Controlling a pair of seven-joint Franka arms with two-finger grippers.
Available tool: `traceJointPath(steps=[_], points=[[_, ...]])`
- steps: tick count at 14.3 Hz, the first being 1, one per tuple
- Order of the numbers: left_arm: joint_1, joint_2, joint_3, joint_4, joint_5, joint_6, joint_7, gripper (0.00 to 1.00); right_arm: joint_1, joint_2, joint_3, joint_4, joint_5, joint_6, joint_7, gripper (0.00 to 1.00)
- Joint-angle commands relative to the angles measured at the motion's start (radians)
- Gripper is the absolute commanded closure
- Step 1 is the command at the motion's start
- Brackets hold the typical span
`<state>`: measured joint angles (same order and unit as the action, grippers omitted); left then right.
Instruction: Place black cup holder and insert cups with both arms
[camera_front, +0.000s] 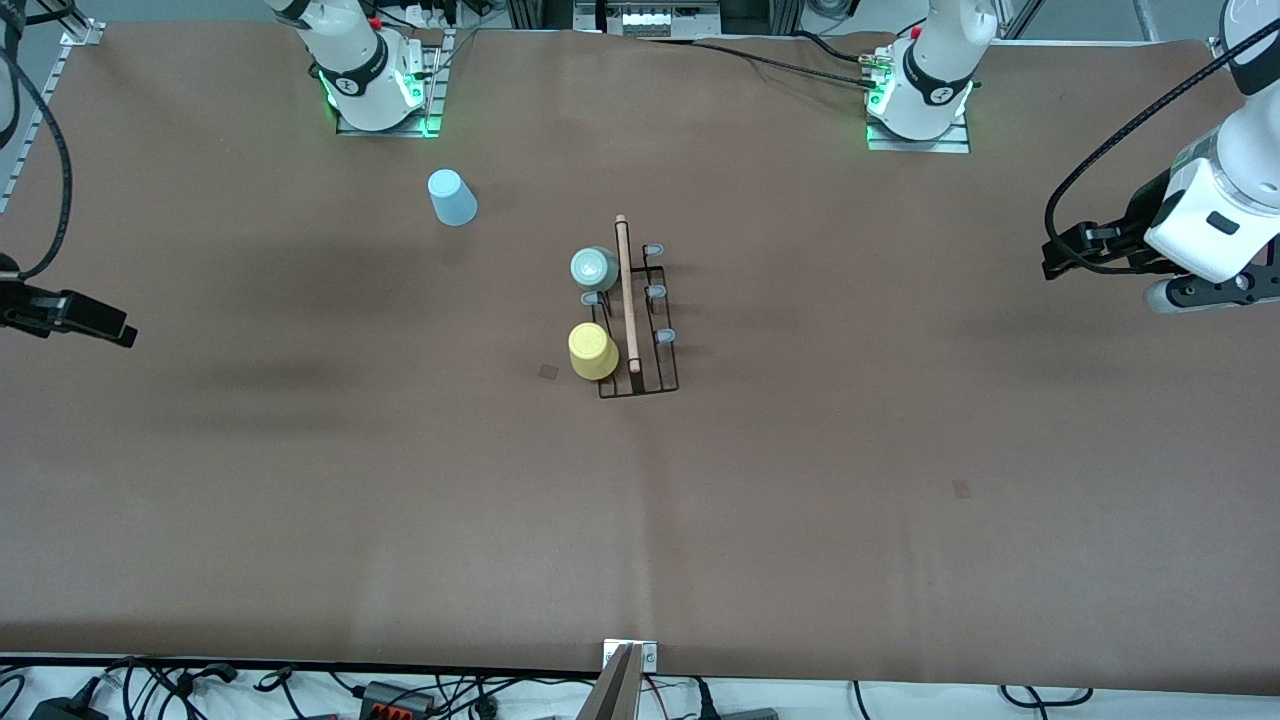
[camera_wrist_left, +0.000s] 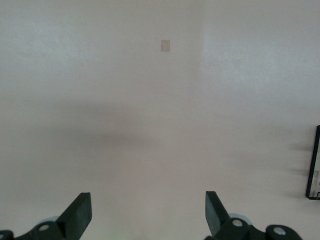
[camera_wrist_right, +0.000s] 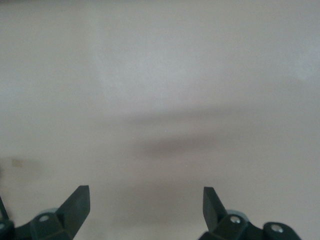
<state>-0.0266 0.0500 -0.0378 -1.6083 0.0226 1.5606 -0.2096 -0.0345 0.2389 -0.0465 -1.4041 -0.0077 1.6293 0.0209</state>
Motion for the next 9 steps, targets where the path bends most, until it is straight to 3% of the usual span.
traceJointPath(steps=[1,4,9], points=[[0.002,-0.016,0.004,-0.013,-0.013,0.003,0.009,0.0,-0.001,-0.139,0.011,-0.189,-0.02,0.055,-0.013,0.0],[0.002,-0.016,0.004,-0.012,-0.013,0.003,0.009,0.0,0.001,-0.23,0.013,-0.332,-0.02,0.158,-0.018,0.0],[0.002,-0.012,0.004,0.001,-0.013,0.001,0.01,0.0,-0.001,-0.289,0.008,-0.339,-0.012,0.063,-0.081,0.0]])
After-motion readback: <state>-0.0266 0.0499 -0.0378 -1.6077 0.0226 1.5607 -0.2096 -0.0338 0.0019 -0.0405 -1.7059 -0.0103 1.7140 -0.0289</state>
